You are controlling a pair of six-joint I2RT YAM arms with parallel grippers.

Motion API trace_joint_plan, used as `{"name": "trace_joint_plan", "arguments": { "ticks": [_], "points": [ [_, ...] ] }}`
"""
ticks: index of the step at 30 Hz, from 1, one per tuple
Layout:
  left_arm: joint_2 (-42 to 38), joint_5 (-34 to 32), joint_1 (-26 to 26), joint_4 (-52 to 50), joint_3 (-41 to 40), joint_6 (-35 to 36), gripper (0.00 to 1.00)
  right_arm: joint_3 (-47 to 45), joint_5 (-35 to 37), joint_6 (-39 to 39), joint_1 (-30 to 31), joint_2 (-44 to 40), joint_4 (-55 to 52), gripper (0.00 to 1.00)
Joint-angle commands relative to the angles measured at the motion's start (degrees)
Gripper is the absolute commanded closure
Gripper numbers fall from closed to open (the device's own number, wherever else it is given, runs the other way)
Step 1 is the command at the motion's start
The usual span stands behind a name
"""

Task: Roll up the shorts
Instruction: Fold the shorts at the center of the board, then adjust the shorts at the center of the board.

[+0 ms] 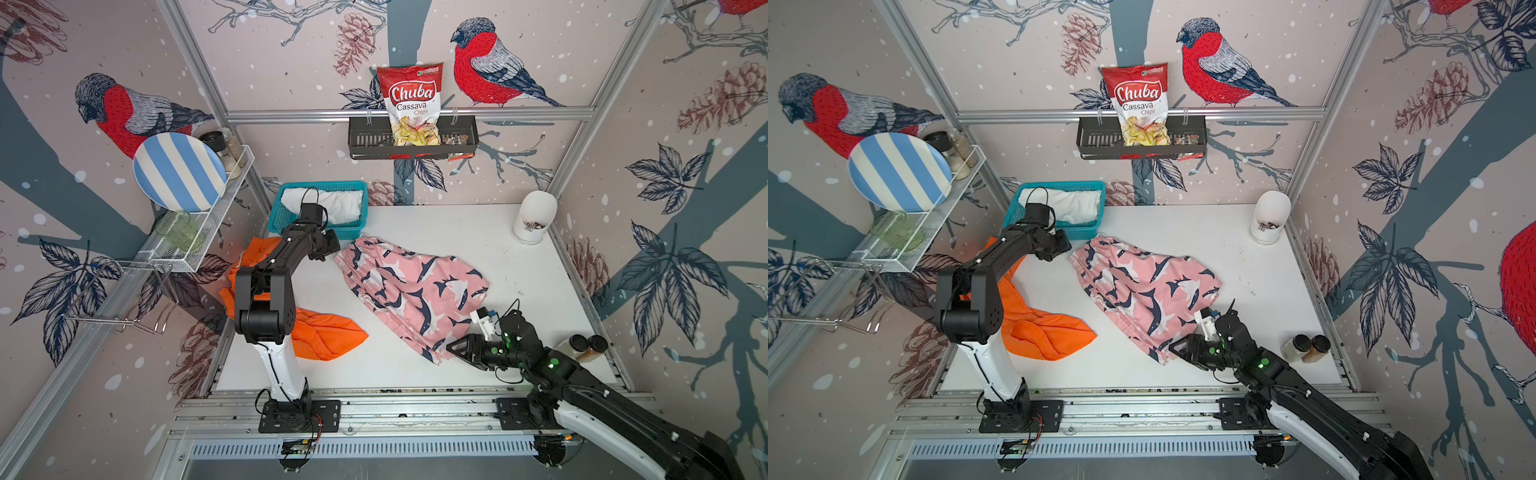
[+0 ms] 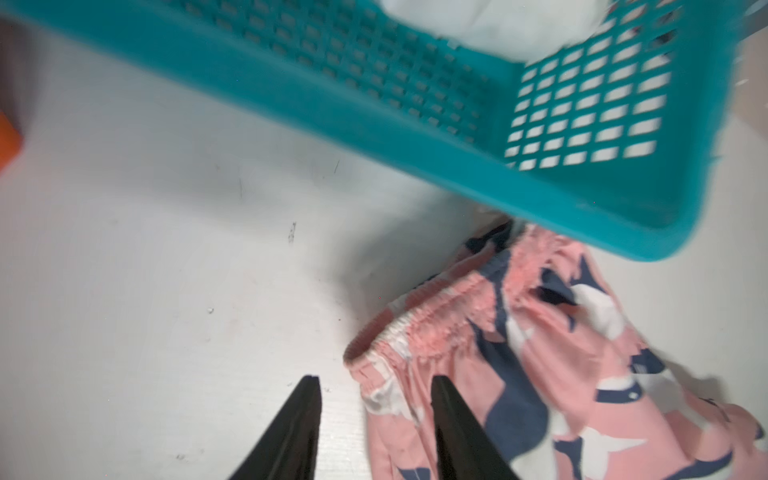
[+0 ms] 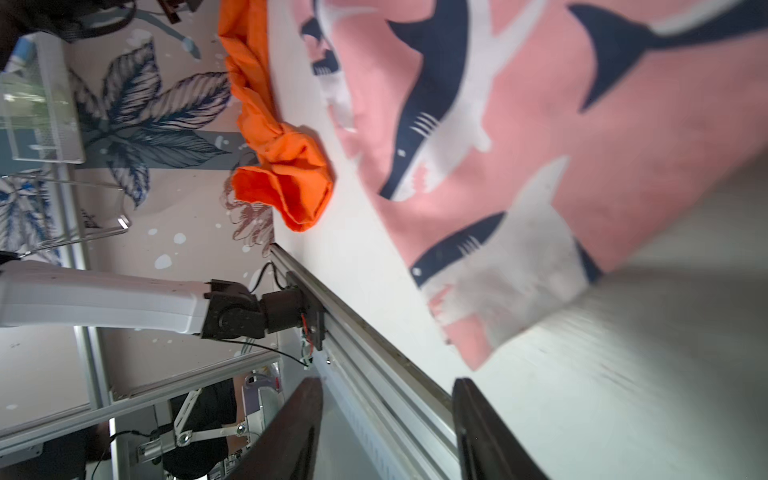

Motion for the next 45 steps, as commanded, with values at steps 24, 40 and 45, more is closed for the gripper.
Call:
{"name": "trace_joint_plan", "arguments": {
  "ticks": [24, 40, 45],
  "points": [
    [14.3, 1.8, -10.7, 1.4, 1.1, 2.5, 0.81, 12.4, 8.3, -12.1, 1.3, 48.9, 14.7, 0.53],
    [-8.6, 3.9, -19.0, 11.2, -31.0, -5.2, 0.78, 42.8, 1.7, -28.2, -32.6, 74.5, 7.3, 0.65],
    [-11.4, 7.3, -21.3, 10.3, -28.2, -5.8, 0.77, 51.8, 2.7, -30.3, -32.2, 74.4, 1.2, 0.65]
  ]
}}
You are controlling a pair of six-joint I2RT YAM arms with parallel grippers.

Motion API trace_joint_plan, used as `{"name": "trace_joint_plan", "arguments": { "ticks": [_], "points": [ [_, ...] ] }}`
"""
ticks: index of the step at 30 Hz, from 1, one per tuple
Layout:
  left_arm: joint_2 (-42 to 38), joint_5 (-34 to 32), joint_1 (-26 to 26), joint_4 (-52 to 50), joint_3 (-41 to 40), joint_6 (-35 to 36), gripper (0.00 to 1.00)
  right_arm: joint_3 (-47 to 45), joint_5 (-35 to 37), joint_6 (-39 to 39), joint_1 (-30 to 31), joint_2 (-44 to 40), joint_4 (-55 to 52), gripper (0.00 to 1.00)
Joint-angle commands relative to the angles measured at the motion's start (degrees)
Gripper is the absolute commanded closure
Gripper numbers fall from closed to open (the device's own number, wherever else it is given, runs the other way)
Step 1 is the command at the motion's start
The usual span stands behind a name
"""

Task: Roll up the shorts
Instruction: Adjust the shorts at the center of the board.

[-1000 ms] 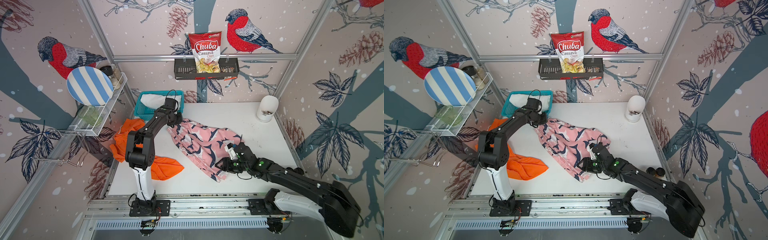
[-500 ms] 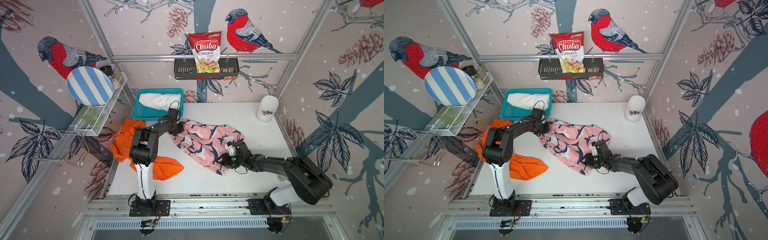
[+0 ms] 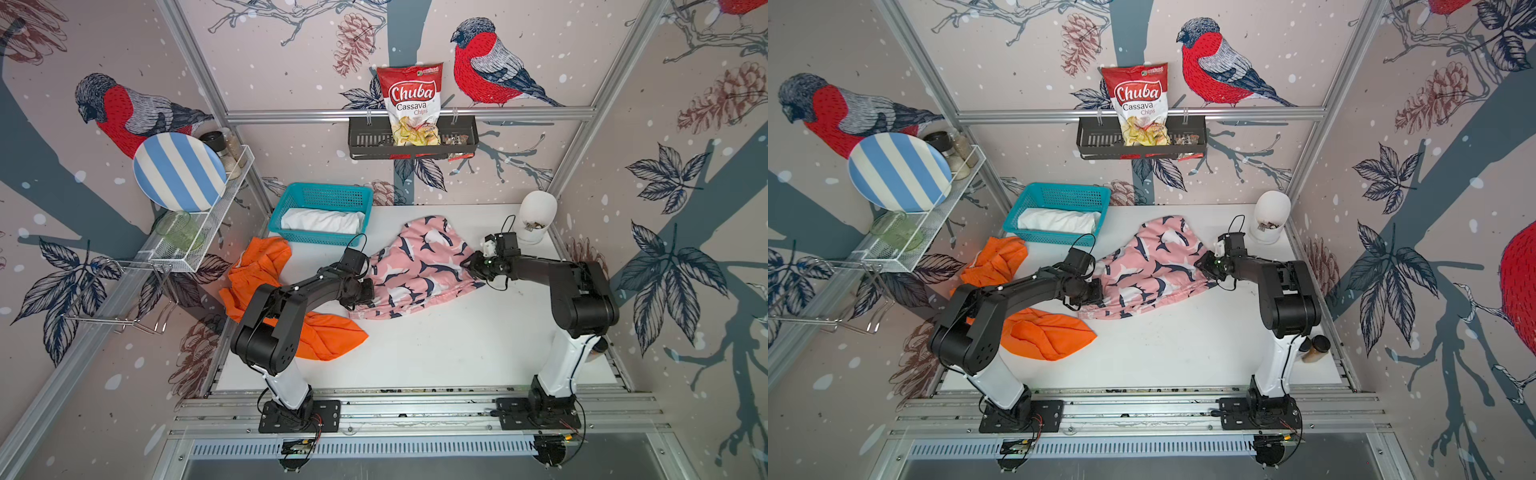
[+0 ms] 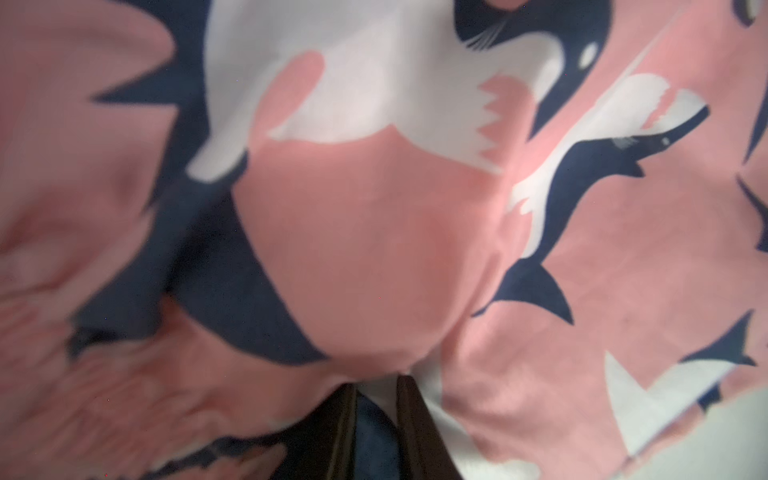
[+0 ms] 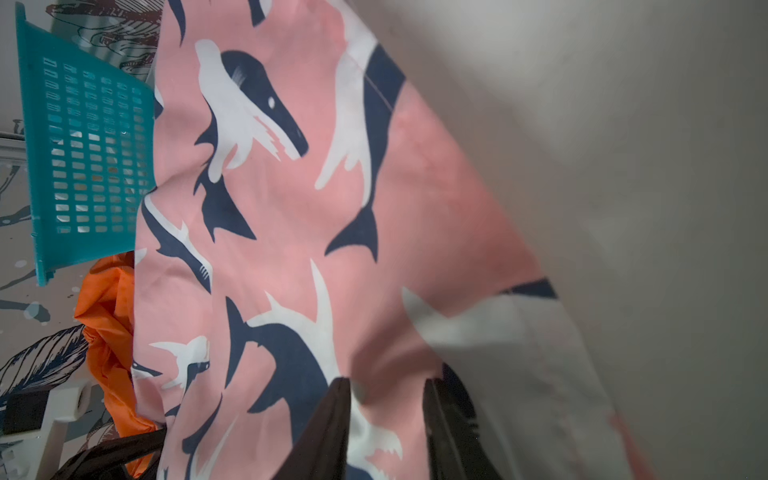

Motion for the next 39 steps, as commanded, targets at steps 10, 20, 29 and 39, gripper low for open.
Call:
{"name": "trace_joint_plan", "arguments": {
  "ticks": [10, 20, 29, 39],
  "points": [
    [1.1, -4.7, 1.2, -8.9, 13.7, 3.7, 0.72, 2.0, 8.1, -1.0, 15.6, -13.3, -11.8, 0.63],
    [9.2, -3.2, 3.5, -2.8, 10.2, 3.7, 0.74, -3.9, 2.5, 6.4, 28.0, -3.2, 0.9, 0.63],
    [5.6, 1.2, -6.3, 3.6, 1.9, -2.7, 0.73, 2.0, 5.6, -0.9, 12.2, 5.0, -4.2, 0.66],
    [-3.9, 0.0, -16.7, 1.7, 4.6, -6.9, 0.71, 11.6, 8.1, -5.5, 8.5, -0.6, -14.6, 0.68]
  ]
}}
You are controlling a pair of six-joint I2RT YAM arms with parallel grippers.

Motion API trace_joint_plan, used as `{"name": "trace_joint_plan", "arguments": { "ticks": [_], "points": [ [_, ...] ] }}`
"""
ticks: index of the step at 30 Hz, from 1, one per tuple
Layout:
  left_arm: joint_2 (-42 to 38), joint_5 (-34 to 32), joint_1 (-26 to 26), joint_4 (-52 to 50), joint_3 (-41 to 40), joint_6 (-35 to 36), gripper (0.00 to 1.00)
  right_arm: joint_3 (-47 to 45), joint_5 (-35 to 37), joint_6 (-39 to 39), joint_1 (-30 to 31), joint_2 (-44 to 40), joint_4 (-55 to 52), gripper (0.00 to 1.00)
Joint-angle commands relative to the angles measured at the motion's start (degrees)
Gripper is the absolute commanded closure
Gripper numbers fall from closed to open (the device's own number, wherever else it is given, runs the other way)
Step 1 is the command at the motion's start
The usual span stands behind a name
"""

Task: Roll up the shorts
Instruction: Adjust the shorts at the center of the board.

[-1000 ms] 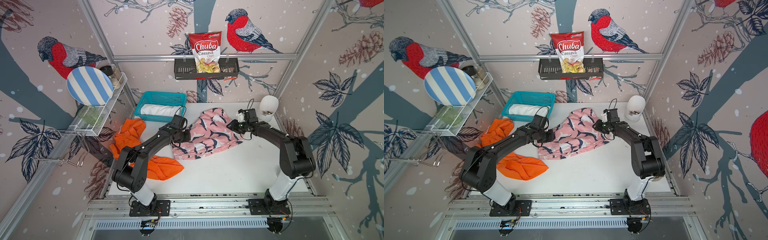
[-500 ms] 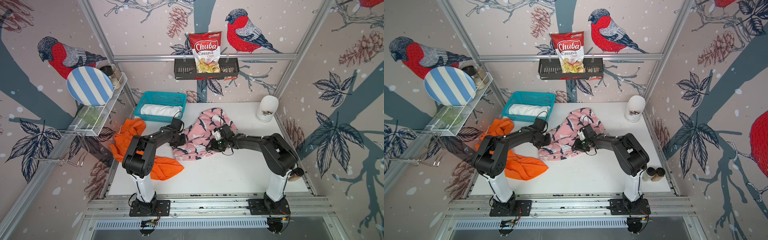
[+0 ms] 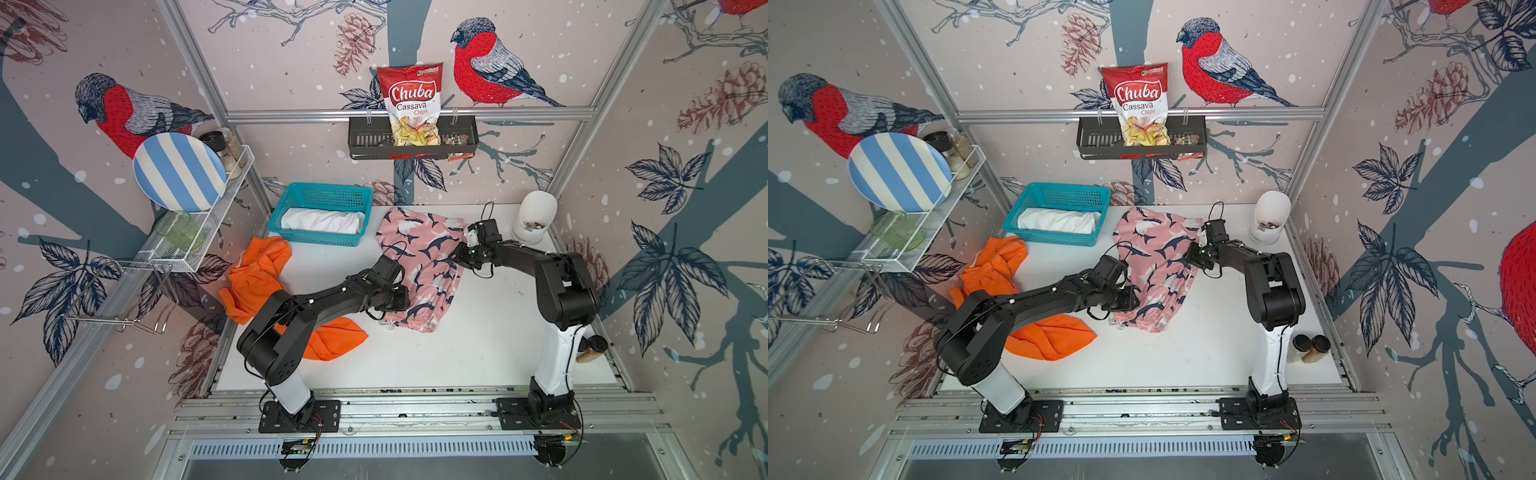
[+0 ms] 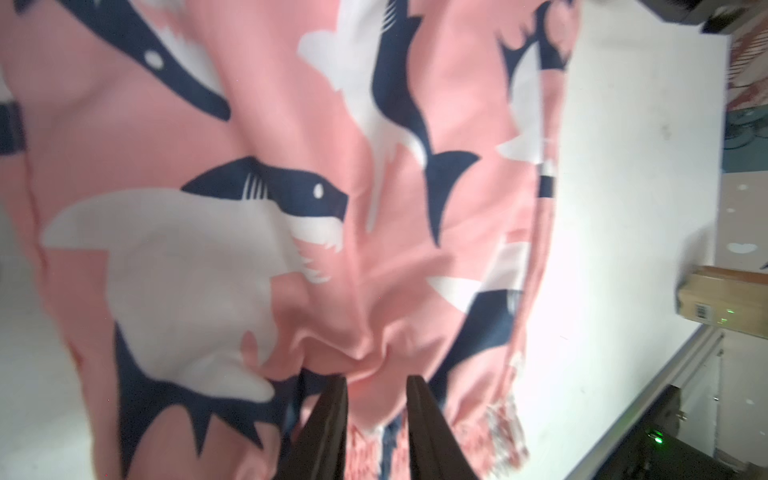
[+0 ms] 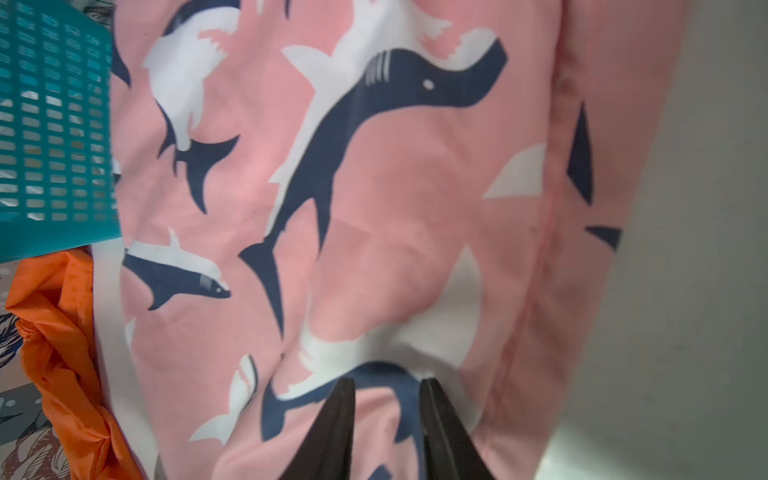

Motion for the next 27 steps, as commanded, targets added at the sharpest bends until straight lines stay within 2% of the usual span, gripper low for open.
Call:
{"name": "trace_joint_plan", "arguments": {
  "ticks": [1, 5, 11, 15, 20, 24, 27],
  "points": [
    [-2.5, -5.3, -0.3, -5.0, 2.7, -0.3, 0.71, -0.2, 2.1, -3.2, 2.5, -5.3, -5.8, 0.67],
    [-1.7, -8.3, 1.8, -8.6, 3.9, 2.1, 0.71, -4.3, 3.5, -3.5, 11.8, -11.5, -7.6, 0.67],
    [-4.9, -10.0, 6.5, -4.7, 0.3, 2.0, 0.72, -13.4, 1.6, 4.2, 29.3, -14.5, -1.7, 0.65],
    [-4.9, -8.8, 7.8, -4.7, -0.8, 2.9, 0.72, -18.3, 3.0, 7.5, 34.0, -13.6, 1.0, 0.65],
    [-5.3, -8.6, 7.9, -5.2, -0.6, 3.2, 0.72, -29.5, 5.0, 8.2, 29.1, -18.8, 2.1, 0.65],
    [-6.0, -8.4, 7.9, -5.1, -1.1, 3.2, 0.72, -39.8, 5.1, 7.5, 18.1, -27.5, 2.2, 0.65],
    [-6.1, -8.8, 7.9, -5.1, -1.2, 2.9, 0.72, -41.6, 8.1, 5.1, 8.9, -33.6, -2.2, 0.65]
  ]
}}
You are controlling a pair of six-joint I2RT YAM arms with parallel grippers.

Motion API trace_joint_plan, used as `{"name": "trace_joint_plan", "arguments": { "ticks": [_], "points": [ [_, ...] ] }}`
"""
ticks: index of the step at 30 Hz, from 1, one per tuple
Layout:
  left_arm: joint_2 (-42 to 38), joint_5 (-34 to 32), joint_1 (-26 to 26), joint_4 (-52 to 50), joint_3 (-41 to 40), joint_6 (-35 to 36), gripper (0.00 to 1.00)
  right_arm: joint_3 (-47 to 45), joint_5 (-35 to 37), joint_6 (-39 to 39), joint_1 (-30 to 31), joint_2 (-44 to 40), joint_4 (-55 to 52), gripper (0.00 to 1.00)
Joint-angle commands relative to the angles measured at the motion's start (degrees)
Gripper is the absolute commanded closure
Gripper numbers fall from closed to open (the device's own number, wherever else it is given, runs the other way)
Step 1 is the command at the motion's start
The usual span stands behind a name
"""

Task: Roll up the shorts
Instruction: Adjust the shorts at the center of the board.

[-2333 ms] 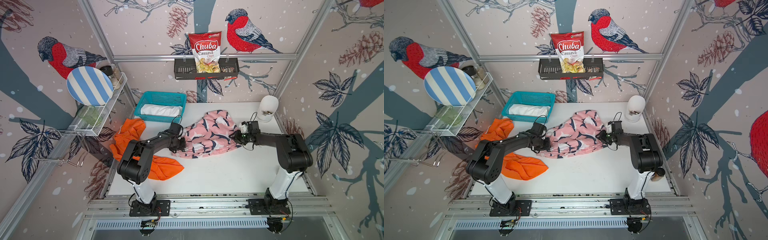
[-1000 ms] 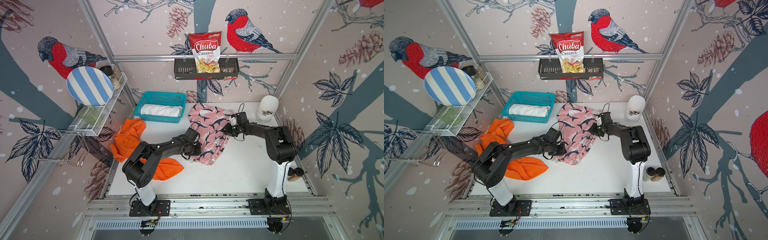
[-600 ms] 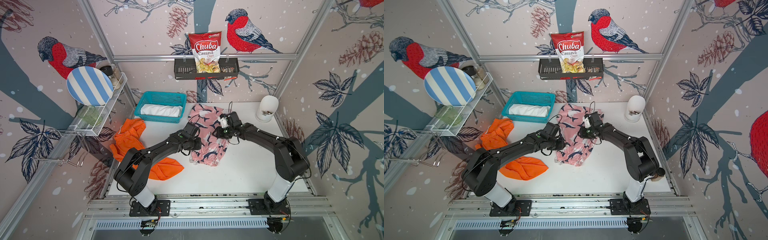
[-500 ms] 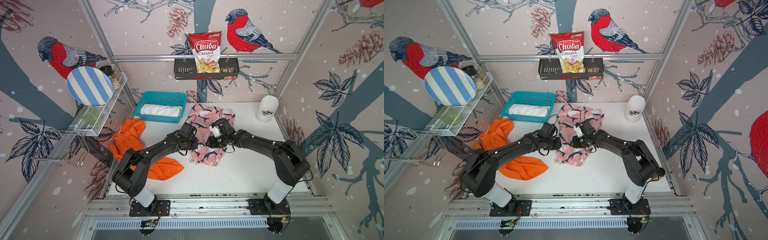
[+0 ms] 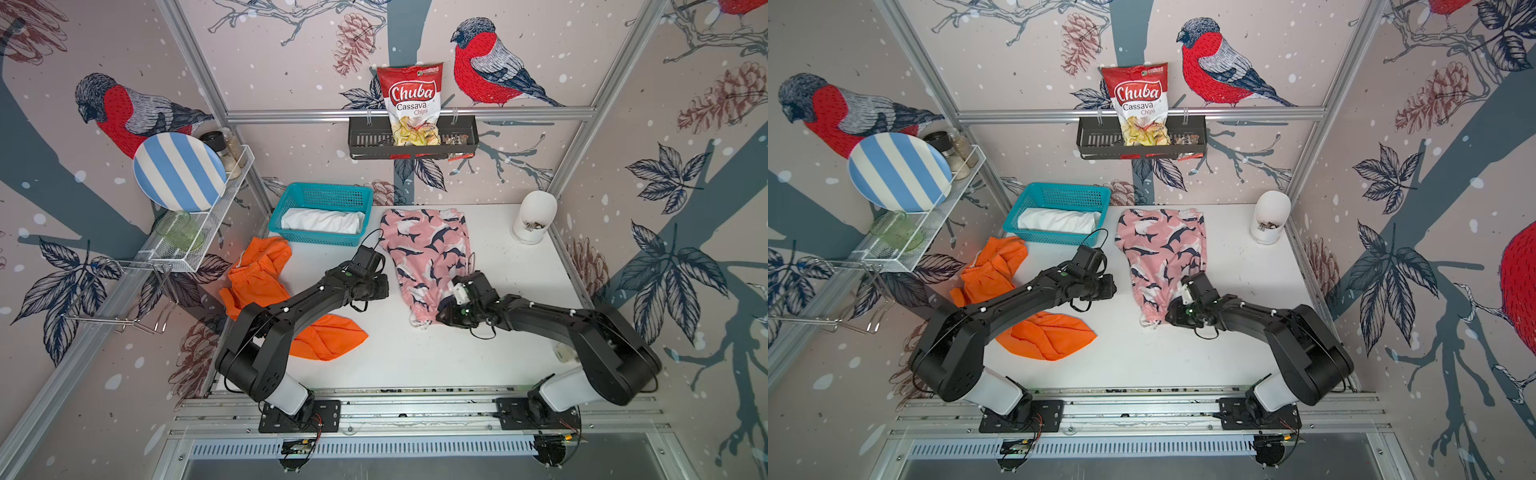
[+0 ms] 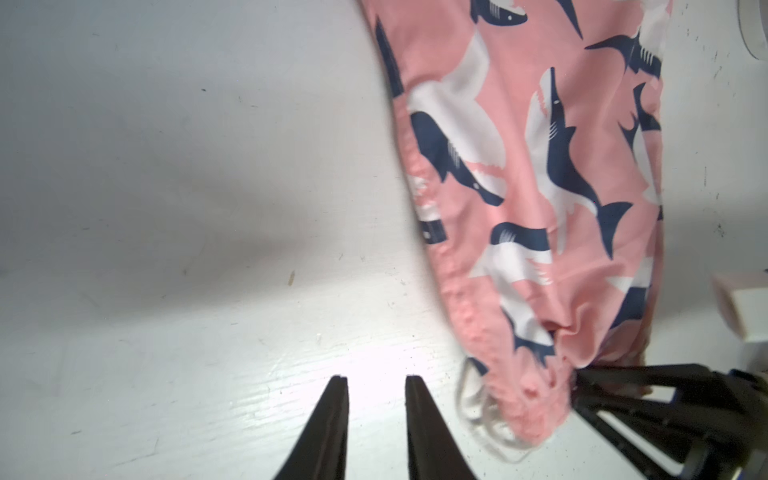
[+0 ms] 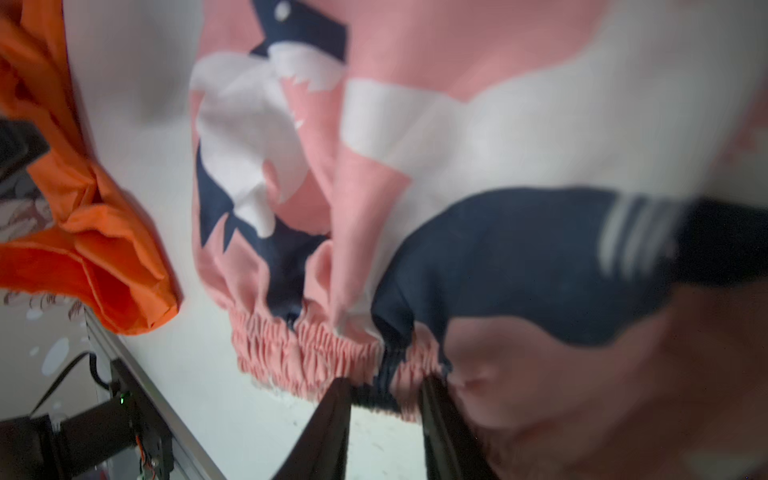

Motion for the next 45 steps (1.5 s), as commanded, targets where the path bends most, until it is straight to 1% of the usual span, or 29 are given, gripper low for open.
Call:
{"name": "trace_joint_plan", "arguments": {
  "ticks": [1, 3, 6, 8, 10, 13, 15, 17, 19, 21, 22, 23, 25, 27, 29, 30, 31, 34, 35, 36, 38, 39, 40, 42, 44, 45],
  "points": [
    [-0.5, -0.6, 0.3, 0.9, -0.3, 0.1, 0.72, -0.6, 8.4, -2.2, -6.9, -5.0, -9.5, 0.65],
    [-0.5, -0.8, 0.4, 1.2, -0.3, -0.4, 0.72, 3.1, 14.6, -3.0, -6.8, -7.3, -13.8, 0.65],
    [-0.6, -0.7, 0.9, 1.6, -0.3, -0.7, 0.72, 9.6, 17.5, -2.8, -1.7, -8.1, -15.8, 0.64],
    [-0.9, -0.5, 1.9, 1.8, -0.7, -0.9, 0.71, 13.5, 22.0, -2.8, 4.0, -6.5, -16.3, 0.58],
    [-1.7, 0.2, 3.1, 2.4, -1.7, -1.2, 0.71, 16.9, 23.9, -3.5, 8.0, -2.7, -15.6, 0.51],
    [-3.8, 1.5, 5.5, 3.4, -3.2, -1.6, 0.69, 20.9, 24.2, -3.9, 9.1, 4.4, -14.6, 0.46],
    [-4.9, 1.7, 6.7, 3.0, -3.4, -1.4, 0.68, 22.7, 24.9, -5.0, 9.7, 8.8, -13.5, 0.4],
    [-5.9, 1.9, 7.8, 2.5, -3.7, -1.0, 0.67, 24.2, 27.1, -5.7, 10.3, 12.9, -13.0, 0.33],
    [-6.9, 2.0, 8.9, 2.0, -4.0, -0.7, 0.66, 25.3, 29.2, -6.4, 10.7, 17.1, -14.0, 0.27],
    [-7.8, 2.5, 10.2, 2.2, -4.6, -0.7, 0.66, 24.8, 30.0, -6.6, 10.8, 19.5, -14.6, 0.27],
    [-8.2, 2.8, 10.9, 2.4, -4.9, -0.6, 0.66, 23.9, 29.9, -6.6, 10.9, 20.1, -14.6, 0.27],
    [-8.4, 3.0, 11.3, 2.6, -5.0, -0.6, 0.65, 22.7, 29.2, -6.5, 10.9, 19.8, -14.4, 0.31],
    [-8.4, 3.6, 12.0, 3.1, -4.6, -0.3, 0.65, 19.2, 26.9, -5.5, 10.9, 18.0, -13.5, 0.48],
    [-7.3, 4.7, 12.1, 3.4, -3.2, 0.1, 0.65, 13.9, 24.7, -4.0, 10.1, 14.1, -12.2, 0.62],
    [-5.7, 6.7, 12.1, 4.5, -1.4, 0.5, 0.65, 7.8, 22.4, -2.5, 7.7, 9.2, -10.7, 0.71],
    [-4.7, 7.5, 12.0, 5.0, 0.0, 0.6, 0.65, 5.0, 21.6, -2.1, 6.1, 6.5, -10.3, 0.74],
    [-3.3, 8.3, 11.6, 5.3, 1.5, 0.7, 0.65, 2.8, 21.1, -1.6, 4.2, 3.7, -10.2, 0.75],
    [2.4, 8.6, 9.6, 4.1, 9.3, 1.9, 0.65, -2.4, 19.4, -0.4, -3.6, -4.6, -10.8, 0.75],
    [4.5, 8.5, 8.9, 3.8, 12.1, 2.1, 0.65, -3.1, 19.2, -0.4, -6.0, -7.1, -11.0, 0.68],
    [7.1, 8.7, 8.2, 3.5, 15.1, 2.3, 0.65, -3.3, 20.0, -0.1, -7.8, -9.9, -11.1, 0.55],
    [12.9, 10.0, 7.1, 2.9, 21.1, 2.8, 0.65, -1.1, 21.2, 0.0, -9.4, -13.5, -12.8, 0.48],
    [16.4, 10.9, 6.5, 2.2, 24.6, 3.1, 0.65, 0.6, 21.1, 0.1, -9.5, -14.5, -13.9, 0.44],
    [19.4, 11.7, 5.9, 1.6, 27.8, 3.4, 0.65, 1.8, 20.4, 0.3, -9.3, -15.5, -14.5, 0.43],
    [27.2, 13.2, 4.2, -1.2, 36.2, 4.3, 0.66, 3.0, 16.9, 1.2, -9.3, -17.5, -14.2, 0.42],
    [33.6, 12.9, 2.5, -3.7, 42.8, 4.7, 0.66, 2.3, 15.0, 2.4, -9.5, -18.6, -12.8, 0.4],
    [36.2, 13.8, 1.9, -4.0, 45.3, 4.8, 0.67, 1.2, 14.6, 2.9, -10.1, -18.6, -11.3, 0.39]
  ]
}}
